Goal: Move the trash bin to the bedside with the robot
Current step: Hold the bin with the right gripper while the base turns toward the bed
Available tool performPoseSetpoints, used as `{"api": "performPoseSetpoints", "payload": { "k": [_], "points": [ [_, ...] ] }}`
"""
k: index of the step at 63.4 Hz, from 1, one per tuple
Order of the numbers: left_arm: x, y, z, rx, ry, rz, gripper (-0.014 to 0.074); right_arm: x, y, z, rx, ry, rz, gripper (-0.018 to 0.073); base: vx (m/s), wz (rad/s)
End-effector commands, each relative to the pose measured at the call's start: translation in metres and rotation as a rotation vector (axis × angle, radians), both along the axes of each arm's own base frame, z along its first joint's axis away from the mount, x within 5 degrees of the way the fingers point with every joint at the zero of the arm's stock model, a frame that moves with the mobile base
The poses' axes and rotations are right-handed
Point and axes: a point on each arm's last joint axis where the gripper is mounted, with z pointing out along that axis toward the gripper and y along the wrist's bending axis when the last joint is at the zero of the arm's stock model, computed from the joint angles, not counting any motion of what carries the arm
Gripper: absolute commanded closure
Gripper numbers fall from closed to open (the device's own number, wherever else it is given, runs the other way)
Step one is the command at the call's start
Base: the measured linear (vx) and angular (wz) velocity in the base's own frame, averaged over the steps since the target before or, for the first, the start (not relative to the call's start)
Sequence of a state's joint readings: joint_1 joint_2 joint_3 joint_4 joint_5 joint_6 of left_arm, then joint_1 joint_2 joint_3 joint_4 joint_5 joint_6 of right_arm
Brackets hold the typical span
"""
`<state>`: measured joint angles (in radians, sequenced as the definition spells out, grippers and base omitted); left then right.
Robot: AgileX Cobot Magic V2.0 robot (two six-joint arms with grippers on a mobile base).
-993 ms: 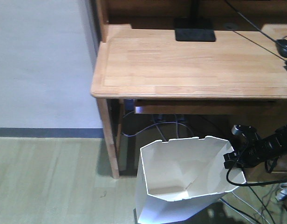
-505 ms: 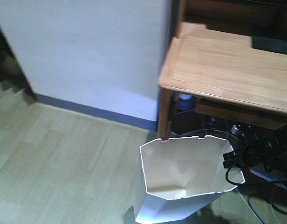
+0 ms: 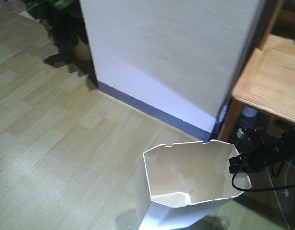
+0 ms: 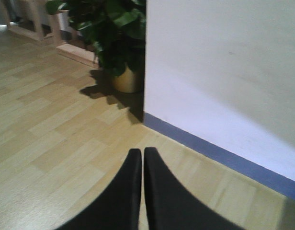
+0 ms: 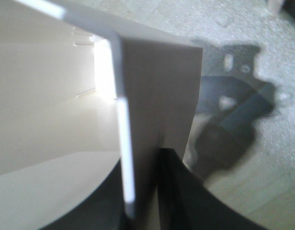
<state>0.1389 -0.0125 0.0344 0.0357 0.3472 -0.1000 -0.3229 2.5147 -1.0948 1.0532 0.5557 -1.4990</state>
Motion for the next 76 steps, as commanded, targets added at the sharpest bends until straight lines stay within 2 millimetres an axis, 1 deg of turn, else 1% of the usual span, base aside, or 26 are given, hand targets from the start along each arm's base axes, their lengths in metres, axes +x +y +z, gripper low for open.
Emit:
{"api": "performPoseSetpoints", "payload": {
  "k": [1, 43, 76],
  "points": [
    [0.0008, -0.0003, 0.0054, 0.004, -0.077, -0.004, 0.0603, 0.0120, 0.0097, 0.0353, 0.176, -0.044, -0.006, 0.0564, 0.05, 0.46],
    [0.0008, -0.0003, 0.0054, 0.004, -0.077, -0.004, 0.0603, 0.0120, 0.0097, 0.0353, 0.176, -0.044, -0.006, 0.0564, 0.10, 0.45],
    [0.0008, -0.0003, 0.0054, 0.004, -0.077, -0.004, 0.0603, 0.0120, 0.0097, 0.0353, 0.176, -0.044, -0.006, 0.0564, 0.17, 0.67]
  ]
}}
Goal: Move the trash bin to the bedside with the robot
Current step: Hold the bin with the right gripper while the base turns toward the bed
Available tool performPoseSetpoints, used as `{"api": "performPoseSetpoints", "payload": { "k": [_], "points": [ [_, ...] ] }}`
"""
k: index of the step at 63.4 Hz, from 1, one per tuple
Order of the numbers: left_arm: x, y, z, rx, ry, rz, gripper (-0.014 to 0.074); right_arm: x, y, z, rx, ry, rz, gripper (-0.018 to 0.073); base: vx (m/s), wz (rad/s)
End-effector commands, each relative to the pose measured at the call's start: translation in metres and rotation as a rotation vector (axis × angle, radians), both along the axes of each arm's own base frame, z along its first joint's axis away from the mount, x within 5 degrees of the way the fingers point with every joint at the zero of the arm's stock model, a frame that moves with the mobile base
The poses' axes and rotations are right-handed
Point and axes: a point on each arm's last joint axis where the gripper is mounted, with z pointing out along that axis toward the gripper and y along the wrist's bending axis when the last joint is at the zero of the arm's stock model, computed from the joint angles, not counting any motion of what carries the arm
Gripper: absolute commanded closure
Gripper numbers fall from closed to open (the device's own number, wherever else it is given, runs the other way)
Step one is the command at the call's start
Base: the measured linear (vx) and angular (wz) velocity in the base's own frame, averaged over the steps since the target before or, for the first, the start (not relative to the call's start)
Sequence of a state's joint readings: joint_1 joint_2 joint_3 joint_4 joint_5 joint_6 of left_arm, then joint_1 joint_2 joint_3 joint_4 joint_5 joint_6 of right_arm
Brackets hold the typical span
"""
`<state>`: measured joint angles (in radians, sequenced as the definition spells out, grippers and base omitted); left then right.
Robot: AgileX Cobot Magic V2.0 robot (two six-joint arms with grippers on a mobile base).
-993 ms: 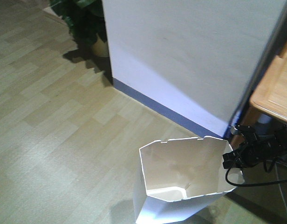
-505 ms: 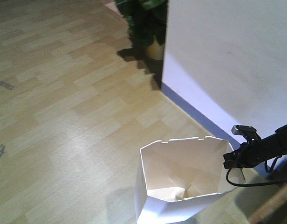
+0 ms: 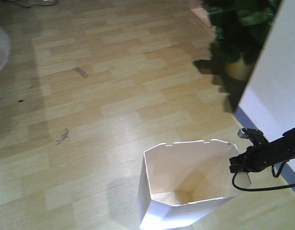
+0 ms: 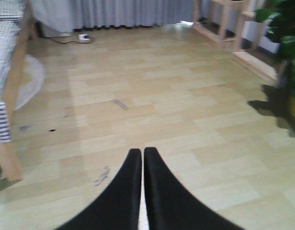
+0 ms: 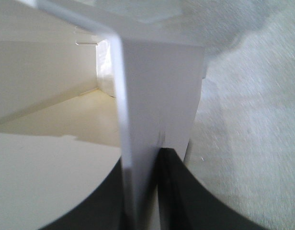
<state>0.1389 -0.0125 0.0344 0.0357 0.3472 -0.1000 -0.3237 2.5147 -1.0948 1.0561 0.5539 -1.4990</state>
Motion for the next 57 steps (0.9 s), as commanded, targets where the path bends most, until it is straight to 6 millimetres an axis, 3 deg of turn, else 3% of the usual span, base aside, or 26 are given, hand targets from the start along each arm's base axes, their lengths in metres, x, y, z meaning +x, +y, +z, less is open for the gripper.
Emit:
{"api": "performPoseSetpoints", "payload": {
  "k": [1, 29, 57],
  "points": [
    [0.0008, -0.0003, 0.0054, 0.004, -0.077, -0.004, 0.0603, 0.0119, 0.0101, 0.0353, 0.177, -0.044, -0.002, 0.0564, 0.18, 0.71],
    [0.0008, -0.0003, 0.0054, 0.004, -0.077, -0.004, 0.0603, 0.0119, 0.0101, 0.0353, 0.177, -0.044, -0.002, 0.0564, 0.19, 0.57],
    [0.0008, -0.0003, 0.0054, 0.004, -0.077, -0.004, 0.0603, 0.0119, 0.0101, 0.0353, 0.177, -0.044, -0.002, 0.0564, 0.24, 0.10]
  ]
}}
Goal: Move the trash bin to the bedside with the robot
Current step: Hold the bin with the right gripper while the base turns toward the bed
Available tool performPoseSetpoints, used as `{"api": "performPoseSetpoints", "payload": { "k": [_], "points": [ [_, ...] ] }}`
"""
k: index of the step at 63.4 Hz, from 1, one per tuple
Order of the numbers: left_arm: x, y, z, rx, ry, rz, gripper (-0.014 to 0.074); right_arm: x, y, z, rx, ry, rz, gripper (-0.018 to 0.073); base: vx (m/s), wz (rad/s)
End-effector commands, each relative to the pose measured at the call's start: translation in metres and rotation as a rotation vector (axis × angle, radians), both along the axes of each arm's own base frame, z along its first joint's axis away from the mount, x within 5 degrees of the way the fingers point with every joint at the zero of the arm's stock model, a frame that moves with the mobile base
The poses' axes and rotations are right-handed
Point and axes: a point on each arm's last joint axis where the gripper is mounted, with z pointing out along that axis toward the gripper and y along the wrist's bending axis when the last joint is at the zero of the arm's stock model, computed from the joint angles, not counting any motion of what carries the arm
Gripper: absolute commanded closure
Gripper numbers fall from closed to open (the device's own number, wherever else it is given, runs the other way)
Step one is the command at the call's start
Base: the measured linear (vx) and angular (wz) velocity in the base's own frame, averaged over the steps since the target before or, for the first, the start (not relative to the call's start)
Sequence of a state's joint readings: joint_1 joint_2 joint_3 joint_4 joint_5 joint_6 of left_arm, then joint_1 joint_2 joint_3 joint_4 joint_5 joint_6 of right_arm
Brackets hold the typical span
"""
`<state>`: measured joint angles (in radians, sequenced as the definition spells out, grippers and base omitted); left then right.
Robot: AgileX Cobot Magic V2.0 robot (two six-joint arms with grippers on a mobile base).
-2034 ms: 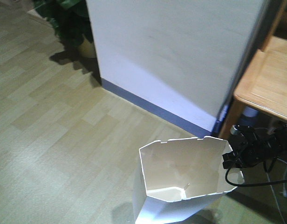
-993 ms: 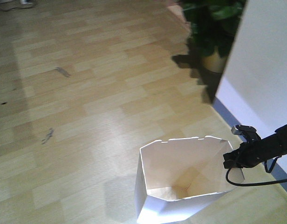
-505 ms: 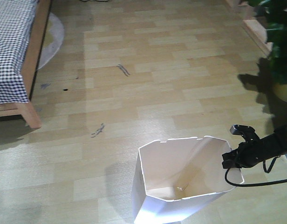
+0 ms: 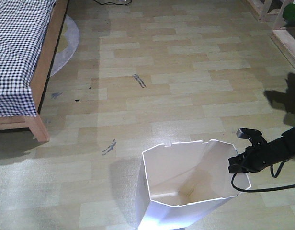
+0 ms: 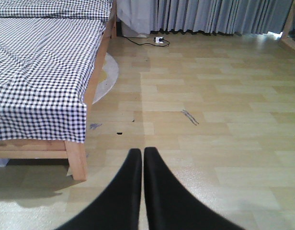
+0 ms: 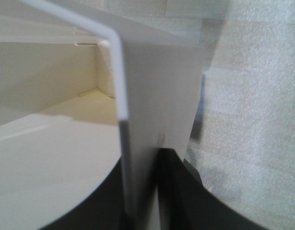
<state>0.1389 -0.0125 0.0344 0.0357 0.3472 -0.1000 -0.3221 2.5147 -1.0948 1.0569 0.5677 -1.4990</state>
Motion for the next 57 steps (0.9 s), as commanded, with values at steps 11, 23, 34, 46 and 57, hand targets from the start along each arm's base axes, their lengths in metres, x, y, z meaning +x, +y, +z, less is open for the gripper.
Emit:
{"api": "performPoseSetpoints", "payload": {
  "k": [11, 23, 34, 46, 57],
  "points": [
    [0.0008, -0.0003, 0.0054, 0.004, -0.077, -0.004, 0.0603, 0.0121, 0.0085, 0.0348, 0.164, -0.046, -0.006, 0.0564, 0.26, -0.06],
    [0.0008, -0.0003, 0.0054, 0.004, -0.077, -0.004, 0.0603, 0.0121, 0.0085, 0.0348, 0.164, -0.046, -0.006, 0.0564, 0.25, -0.06],
    [0.0008, -0.0003, 0.0054, 0.004, -0.077, -0.004, 0.0603, 0.0121, 0.0085, 0.0348, 0.164, -0.046, -0.006, 0.0564, 0.25, -0.02],
    [0.0008, -0.0003, 0.0054, 0.004, -0.077, -0.004, 0.0603, 0.0121, 0.0085, 0.0348, 0.164, -0.046, -0.006, 0.0564, 0.28, 0.03],
    [0.0008, -0.0003, 0.0054, 0.004, -0.077, -0.004, 0.0603, 0.0121, 0.0085, 0.0348, 0.164, -0.046, -0.006, 0.0564, 0.32, 0.10]
  ]
}}
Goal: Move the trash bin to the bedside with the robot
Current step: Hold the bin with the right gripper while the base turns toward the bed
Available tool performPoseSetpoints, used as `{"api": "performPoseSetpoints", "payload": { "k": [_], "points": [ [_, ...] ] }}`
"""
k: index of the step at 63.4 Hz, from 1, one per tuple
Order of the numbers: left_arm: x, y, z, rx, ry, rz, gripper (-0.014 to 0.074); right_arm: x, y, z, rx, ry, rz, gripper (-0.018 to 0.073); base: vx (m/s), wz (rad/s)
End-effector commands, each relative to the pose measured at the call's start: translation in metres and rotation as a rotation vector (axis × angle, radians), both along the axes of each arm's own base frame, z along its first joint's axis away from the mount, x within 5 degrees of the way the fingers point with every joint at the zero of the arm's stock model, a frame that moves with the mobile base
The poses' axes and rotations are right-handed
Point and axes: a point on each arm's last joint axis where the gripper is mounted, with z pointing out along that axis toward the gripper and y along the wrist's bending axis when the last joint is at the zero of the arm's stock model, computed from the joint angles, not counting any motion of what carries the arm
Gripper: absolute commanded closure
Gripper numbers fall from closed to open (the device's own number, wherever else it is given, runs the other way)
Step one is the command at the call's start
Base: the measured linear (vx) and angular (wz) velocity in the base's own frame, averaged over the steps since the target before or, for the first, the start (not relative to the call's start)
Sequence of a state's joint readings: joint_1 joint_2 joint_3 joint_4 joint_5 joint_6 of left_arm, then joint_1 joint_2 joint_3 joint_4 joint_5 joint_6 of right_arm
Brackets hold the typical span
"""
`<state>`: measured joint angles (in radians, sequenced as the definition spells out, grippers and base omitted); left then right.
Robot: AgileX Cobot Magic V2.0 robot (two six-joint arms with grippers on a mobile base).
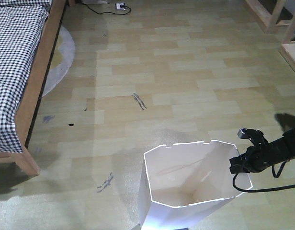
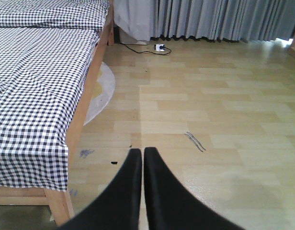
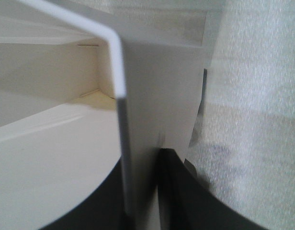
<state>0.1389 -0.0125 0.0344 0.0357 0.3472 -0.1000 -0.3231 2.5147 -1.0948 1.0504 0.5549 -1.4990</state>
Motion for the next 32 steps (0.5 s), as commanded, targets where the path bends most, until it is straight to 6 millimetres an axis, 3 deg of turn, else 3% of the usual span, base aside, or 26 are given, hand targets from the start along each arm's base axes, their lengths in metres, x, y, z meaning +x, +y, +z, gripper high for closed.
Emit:
{"api": "performPoseSetpoints", "payload": {
  "k": [1, 32],
  "points": [
    [0.0008, -0.0003, 0.0054, 0.004, -0.077, -0.004, 0.0603, 0.0122, 0.0099, 0.0353, 0.178, -0.044, -0.008, 0.0564, 0.34, 0.15],
    [0.0008, -0.0003, 0.0054, 0.004, -0.077, -0.004, 0.0603, 0.0121, 0.0100, 0.0354, 0.179, -0.044, -0.008, 0.0564, 0.35, 0.12]
  ]
}}
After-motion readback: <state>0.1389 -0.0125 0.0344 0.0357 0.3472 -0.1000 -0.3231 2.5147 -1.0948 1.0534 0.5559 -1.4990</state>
